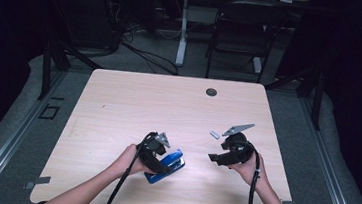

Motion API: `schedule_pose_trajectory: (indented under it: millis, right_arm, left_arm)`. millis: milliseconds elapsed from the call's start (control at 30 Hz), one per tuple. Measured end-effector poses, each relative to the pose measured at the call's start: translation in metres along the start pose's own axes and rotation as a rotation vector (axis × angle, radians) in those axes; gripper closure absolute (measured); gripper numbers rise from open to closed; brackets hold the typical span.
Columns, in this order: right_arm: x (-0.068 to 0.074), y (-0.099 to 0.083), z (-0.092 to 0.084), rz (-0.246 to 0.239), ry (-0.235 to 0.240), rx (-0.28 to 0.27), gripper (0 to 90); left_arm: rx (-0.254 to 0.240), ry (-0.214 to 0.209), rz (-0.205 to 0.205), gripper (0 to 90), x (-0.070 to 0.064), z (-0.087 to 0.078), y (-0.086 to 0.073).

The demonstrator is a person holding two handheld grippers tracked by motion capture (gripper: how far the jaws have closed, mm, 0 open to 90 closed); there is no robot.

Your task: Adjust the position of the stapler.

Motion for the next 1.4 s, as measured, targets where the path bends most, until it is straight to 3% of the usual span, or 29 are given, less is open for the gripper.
schedule_pose_trajectory:
  millis: [133, 167, 200, 300, 400, 533, 567, 633, 733, 767, 800, 833, 900, 967, 1100, 1233, 1267, 1300, 1400]
  right_arm:
    - [0.009, 0.002, 0.006, -0.033, 0.03, 0.012, 29.2]
    - [0.01, 0.002, 0.007, -0.035, 0.034, 0.013, 29.7]
    - [0.013, 0.002, 0.01, -0.052, 0.045, 0.027, 30.8]
    - [0.013, 0.001, 0.011, -0.06, 0.052, 0.036, 32.0]
    - [0.012, 0.001, 0.012, -0.057, 0.053, 0.037, 33.1]
    - [0.012, 0.001, 0.012, -0.057, 0.059, 0.035, 33.7]
    - [0.012, 0.001, 0.012, -0.064, 0.06, 0.035, 34.0]
    - [0.013, 0.001, 0.011, -0.066, 0.061, 0.037, 34.0]
    - [0.017, 0.002, 0.012, -0.08, 0.077, 0.036, 34.5]
    - [0.018, 0.002, 0.013, -0.083, 0.081, 0.036, 34.7]
    - [0.02, 0.002, 0.013, -0.087, 0.087, 0.038, 34.8]
    - [0.02, 0.002, 0.013, -0.087, 0.087, 0.038, 34.8]
    - [0.024, 0.003, 0.013, -0.103, 0.096, 0.035, 35.3]
    - [0.027, 0.005, 0.014, -0.108, 0.102, 0.03, 35.7]
    - [0.035, 0.007, 0.017, -0.13, 0.115, 0.036, 36.9]
    - [0.042, 0.01, 0.02, -0.153, 0.123, 0.039, 38.5]
    - [0.046, 0.011, 0.021, -0.155, 0.125, 0.035, 39.0]
    - [0.052, 0.012, 0.025, -0.18, 0.132, 0.044, 39.2]
    - [0.058, 0.014, 0.029, -0.194, 0.133, 0.043, 40.0]
  left_arm:
    - [0.002, 0.013, -0.009, 33.9, -0.001, -0.002, -0.006]
    - [0.012, 0.019, -0.002, 33.9, -0.001, -0.002, -0.006]
    - [0.016, 0.016, 0.01, 41.0, -0.002, 0.0, -0.006]
    - [0.039, 0.035, 0.023, 44.5, -0.002, 0.003, -0.007]
    - [0.04, 0.033, 0.051, 58.2, -0.002, 0.007, -0.008]
    - [0.029, 0.037, 0.089, 59.2, -0.003, 0.007, -0.007]
    - [0.027, 0.039, 0.119, 59.3, -0.003, 0.006, -0.006]
    - [0.026, 0.037, 0.129, 59.4, -0.003, 0.006, -0.006]
    - [0.013, 0.009, 0.183, 59.2, -0.001, 0.007, -0.005]
    - [0.013, 0.009, 0.183, 60.0, -0.001, 0.007, -0.005]
    - [0.014, -0.002, 0.221, 60.0, 0.0, 0.009, -0.003]
    - [0.014, -0.002, 0.221, 59.7, 0.0, 0.009, -0.003]
    - [0.003, -0.034, 0.267, 61.1, -0.001, 0.012, 0.0]
    - [0.007, -0.032, 0.283, 61.1, -0.001, 0.012, 0.001]
    - [-0.003, -0.073, 0.337, 61.4, -0.003, 0.017, 0.005]
    - [0.009, -0.084, 0.318, 60.5, -0.002, 0.016, 0.005]
    - [0.012, -0.073, 0.3, 58.1, -0.003, 0.014, 0.005]
    - [0.022, -0.066, 0.261, 46.9, -0.002, 0.01, 0.004]
    - [0.014, -0.06, 0.214, 43.0, -0.001, 0.003, -0.002]
Point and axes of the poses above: each handheld gripper's, and its own axes: z roughly forward along the jaws, y roughly out of its top, x roughly to its left, the point moved 6 cm from there along z, roughly forward along the jaws, and after that the axes turned 6 degrees about -y, right-handed, at the moved point
